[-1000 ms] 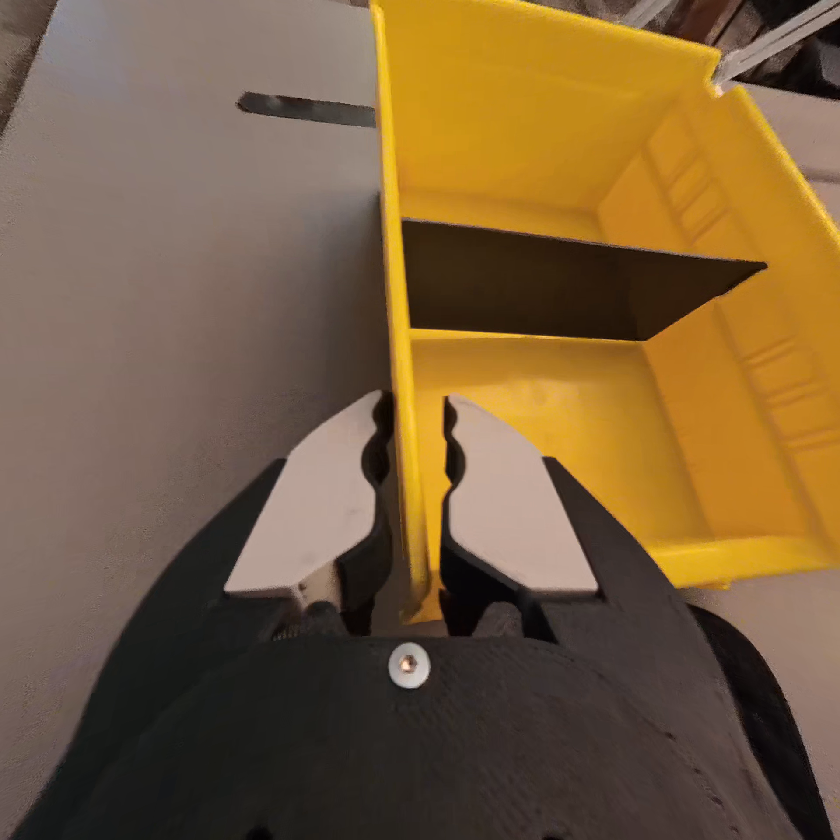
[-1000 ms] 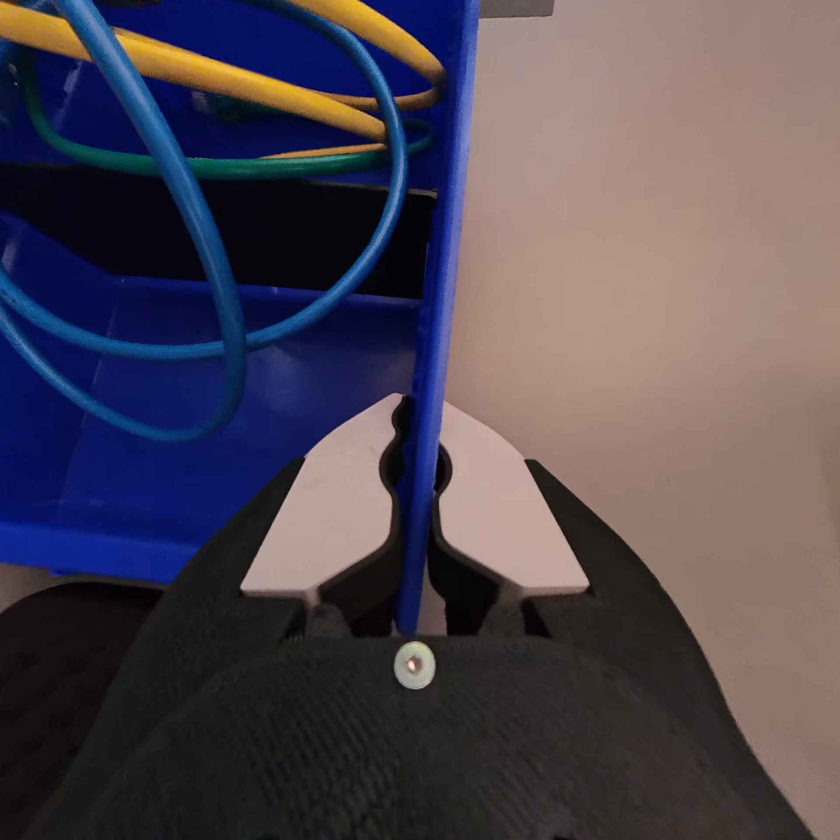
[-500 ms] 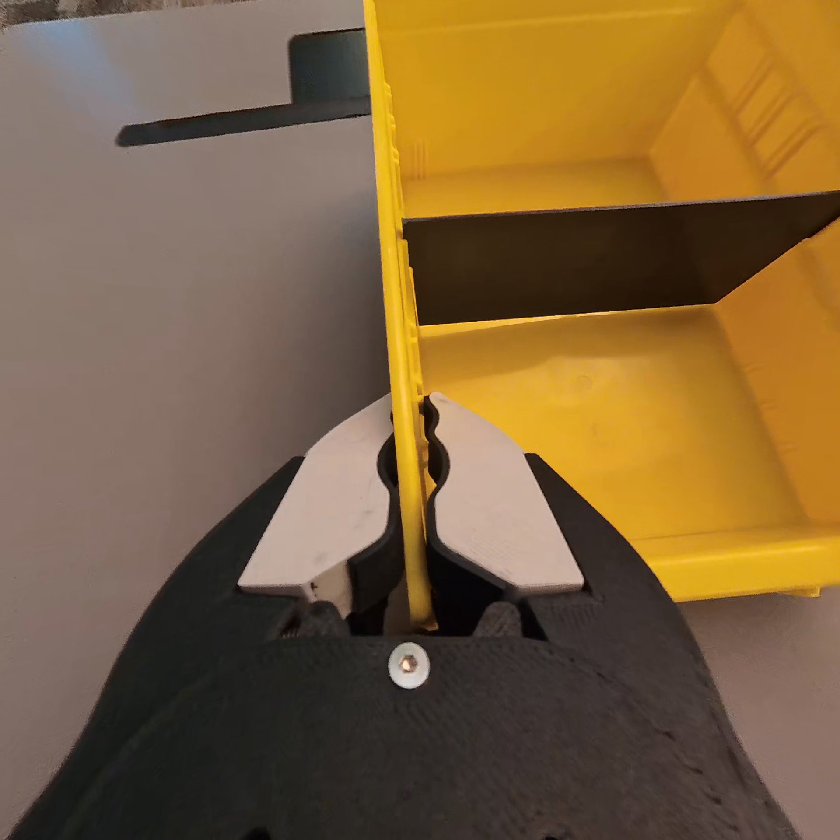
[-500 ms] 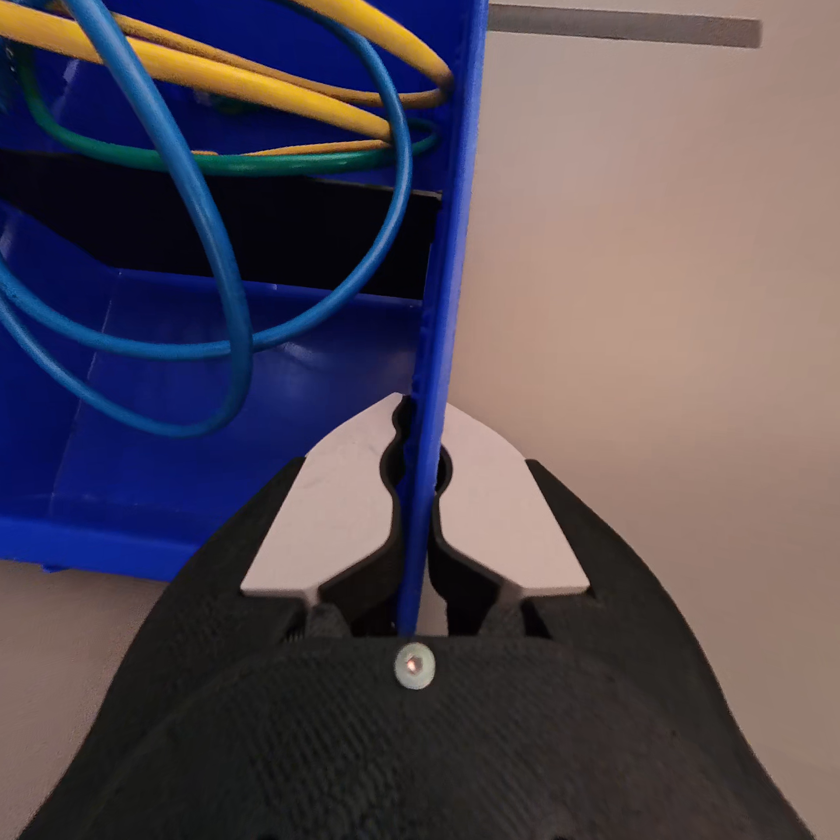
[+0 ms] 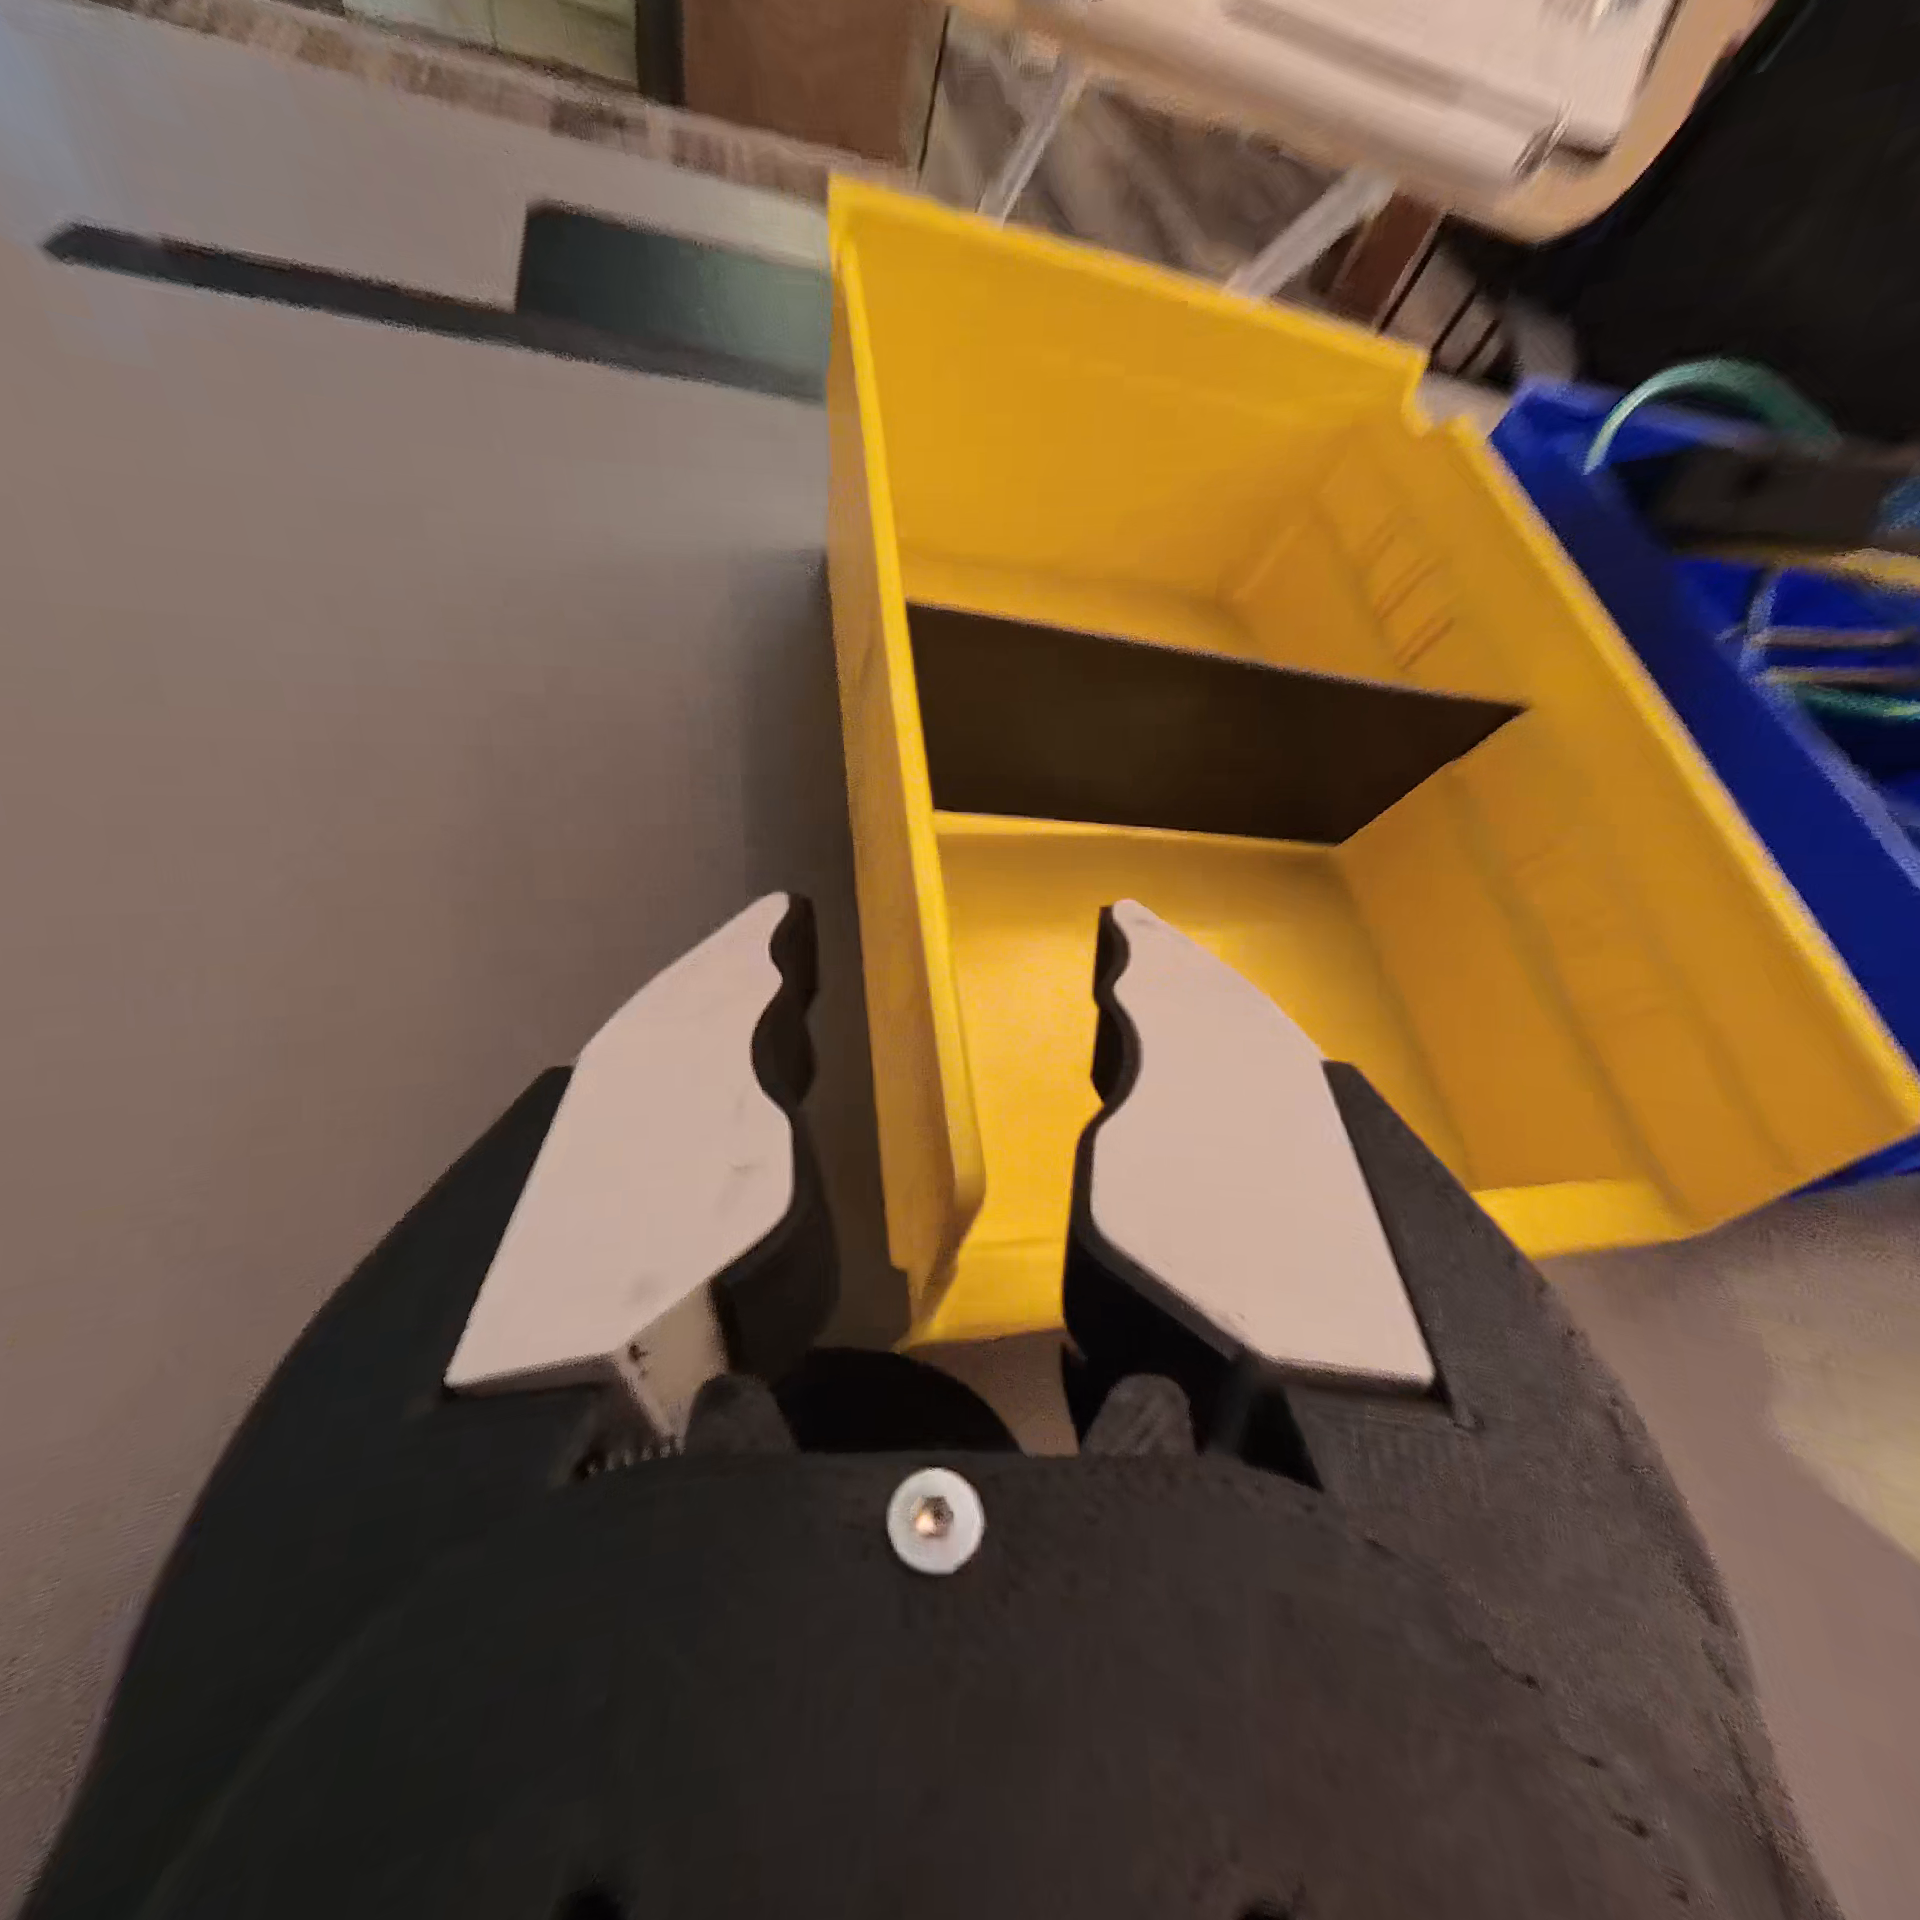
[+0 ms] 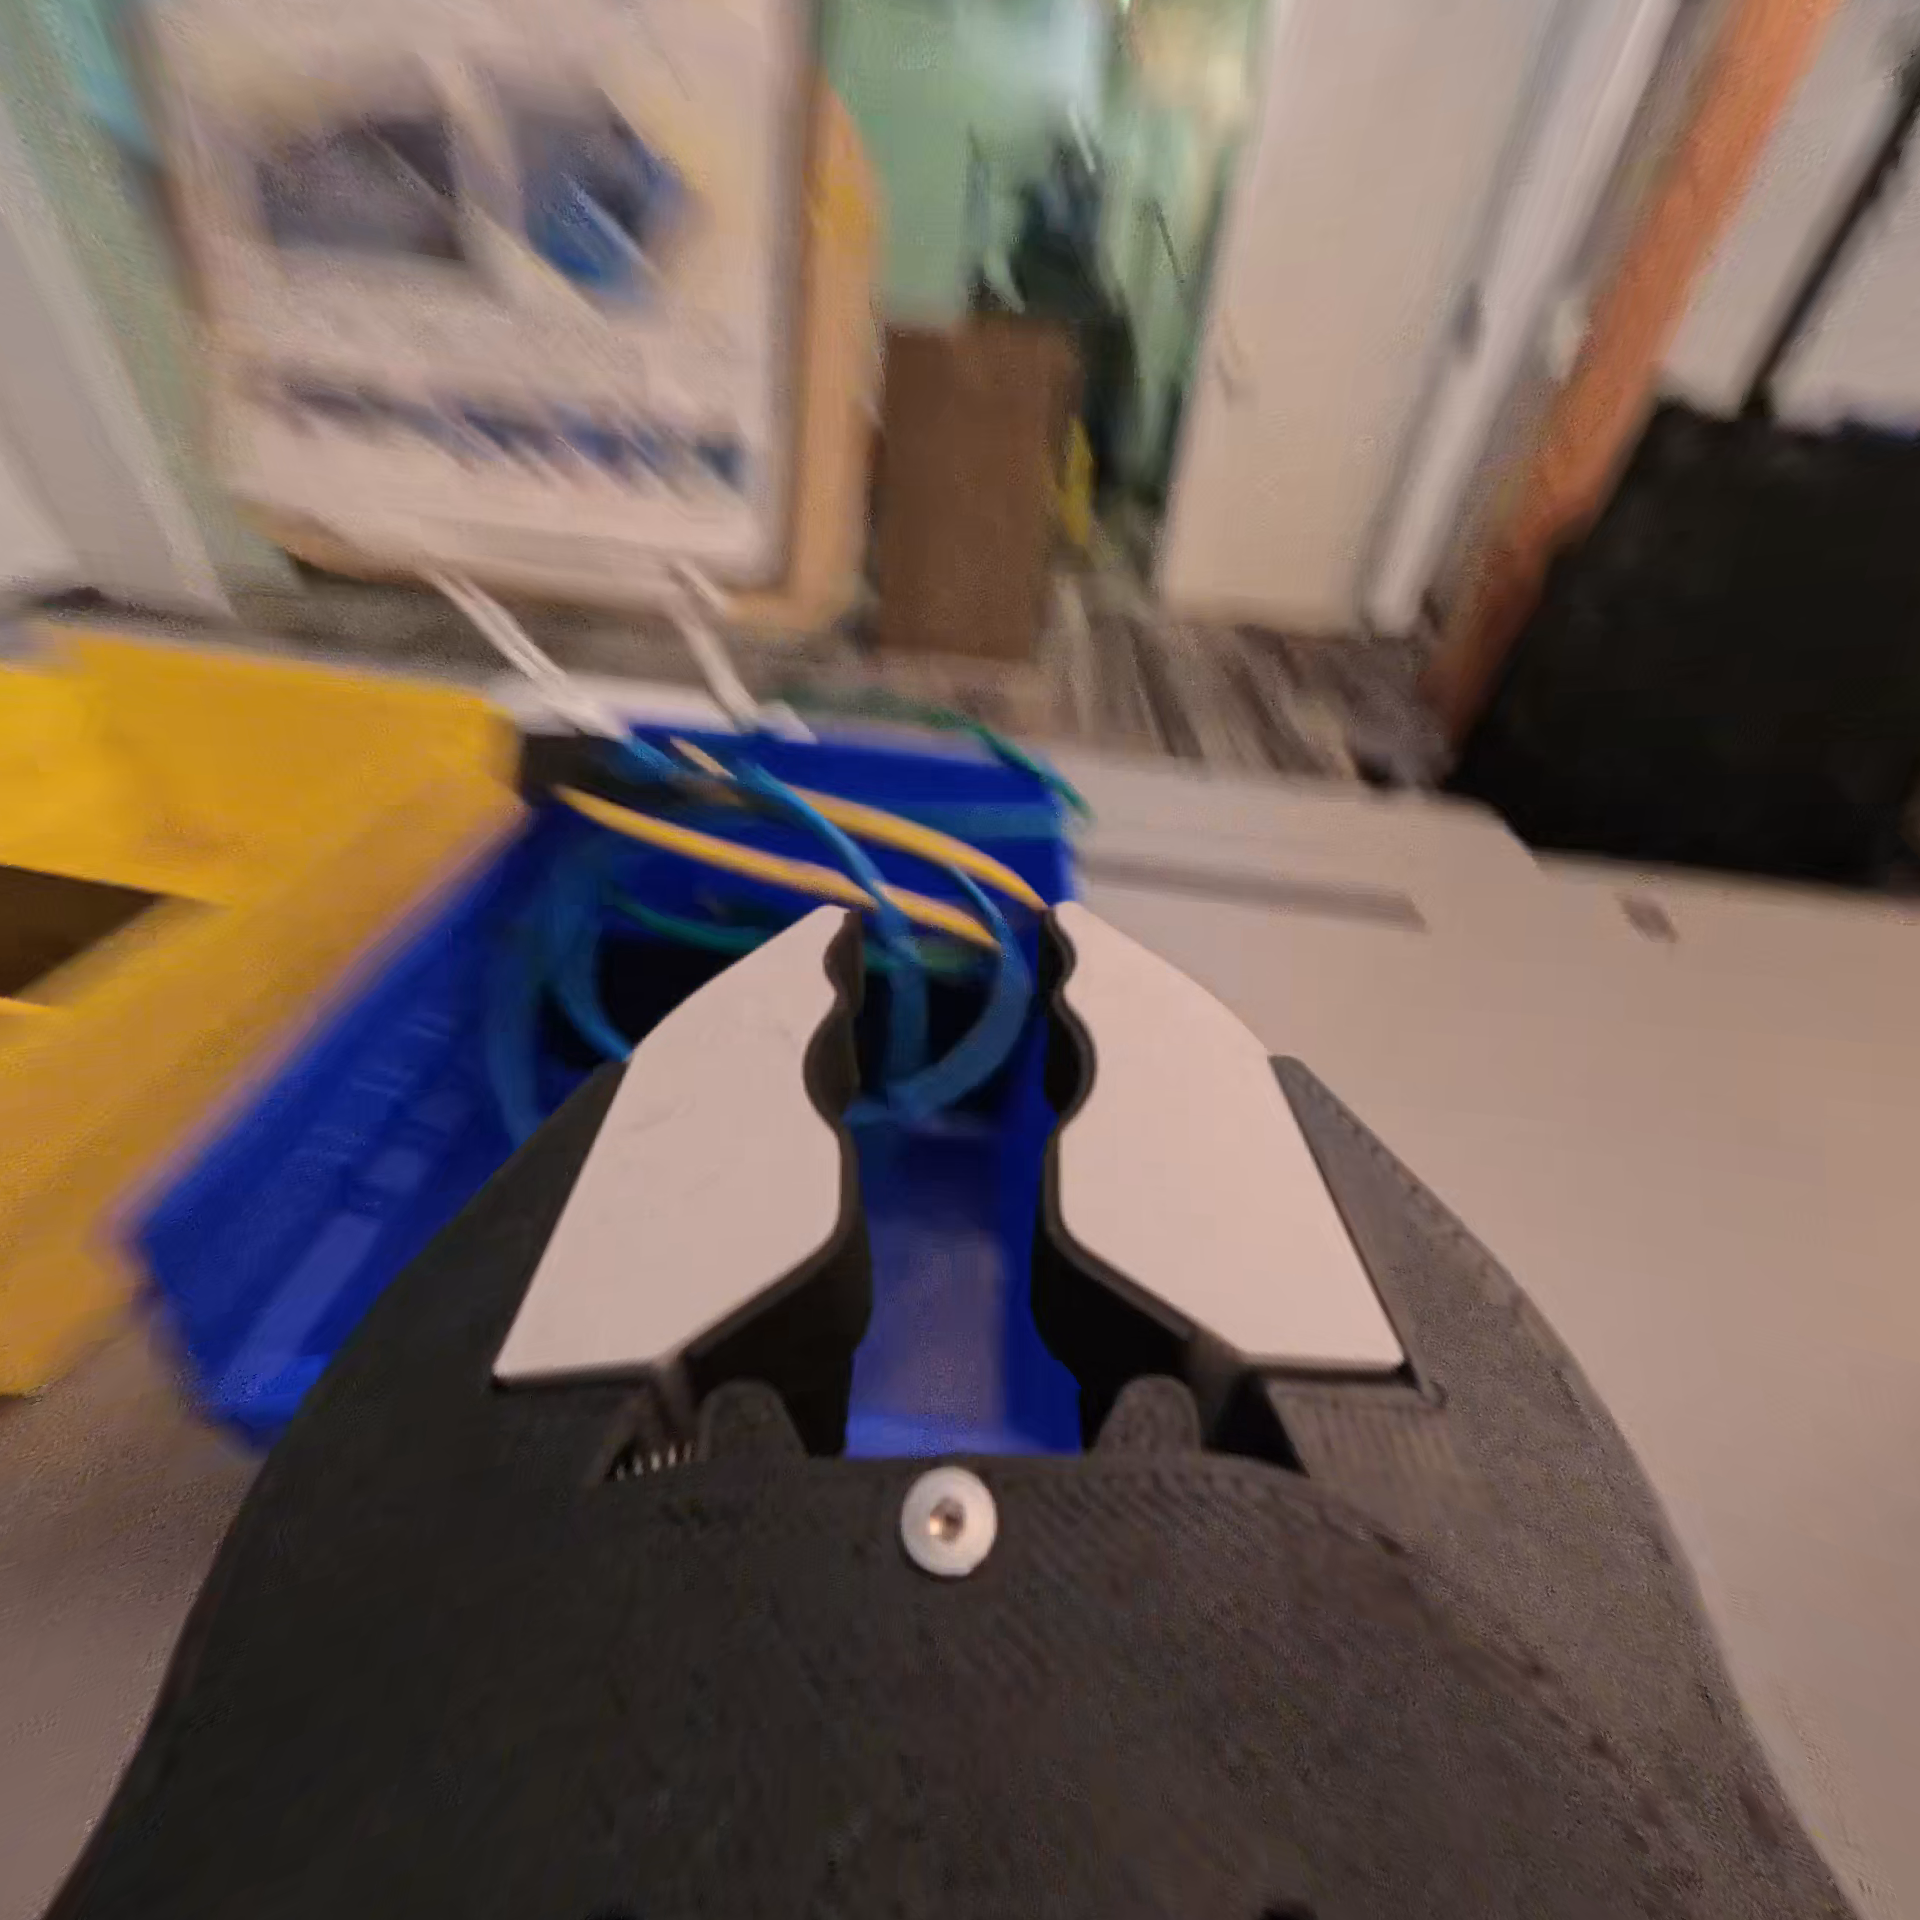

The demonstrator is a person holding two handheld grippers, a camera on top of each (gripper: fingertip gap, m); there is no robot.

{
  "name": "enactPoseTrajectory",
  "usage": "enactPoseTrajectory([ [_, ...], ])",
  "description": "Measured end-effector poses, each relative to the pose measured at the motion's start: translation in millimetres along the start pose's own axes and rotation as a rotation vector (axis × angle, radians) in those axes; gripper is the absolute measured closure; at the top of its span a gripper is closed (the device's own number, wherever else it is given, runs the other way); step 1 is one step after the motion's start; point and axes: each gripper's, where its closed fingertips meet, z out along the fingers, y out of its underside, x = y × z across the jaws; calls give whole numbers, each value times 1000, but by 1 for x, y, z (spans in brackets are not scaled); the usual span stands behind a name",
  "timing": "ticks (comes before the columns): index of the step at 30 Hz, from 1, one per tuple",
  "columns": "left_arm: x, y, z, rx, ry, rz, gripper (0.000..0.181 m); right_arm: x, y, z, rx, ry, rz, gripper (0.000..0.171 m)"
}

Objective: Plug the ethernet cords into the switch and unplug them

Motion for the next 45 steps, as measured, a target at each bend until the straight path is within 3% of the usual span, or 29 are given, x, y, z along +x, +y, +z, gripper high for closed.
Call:
enactPoseTrajectory([
  [1,0,-6,-7,46,-1,5,130,-33,-23,-9,97,-89,0,139],
  [2,-1,-13,-13,88,-20,25,130,-69,-37,-14,145,-197,-4,138],
  [4,1,-25,-24,155,-64,92,129,-136,-44,-13,117,-363,16,116],
  [6,8,-31,-30,176,-105,169,122,-184,-32,4,5,-439,2,94],
  [8,15,-35,-33,184,-151,249,115,-212,-15,27,-152,-469,-30,92],
  [12,16,-43,-41,217,-266,338,105,-229,21,69,-478,-435,-46,98],
  [15,20,-46,-45,226,-272,336,103,-243,53,73,-740,-468,-6,101],
  [18,17,-50,-51,240,-300,335,102,-241,77,81,-874,-417,-39,108],
  [29,3,-54,-86,250,-365,388,102,-264,142,78,-1383,-503,89,134],
  [39,3,-57,-141,294,-367,401,102,-275,123,88,-1443,-575,174,145],
  [45,28,-78,-197,421,-381,437,103,-301,71,87,-1378,-745,221,147],
])
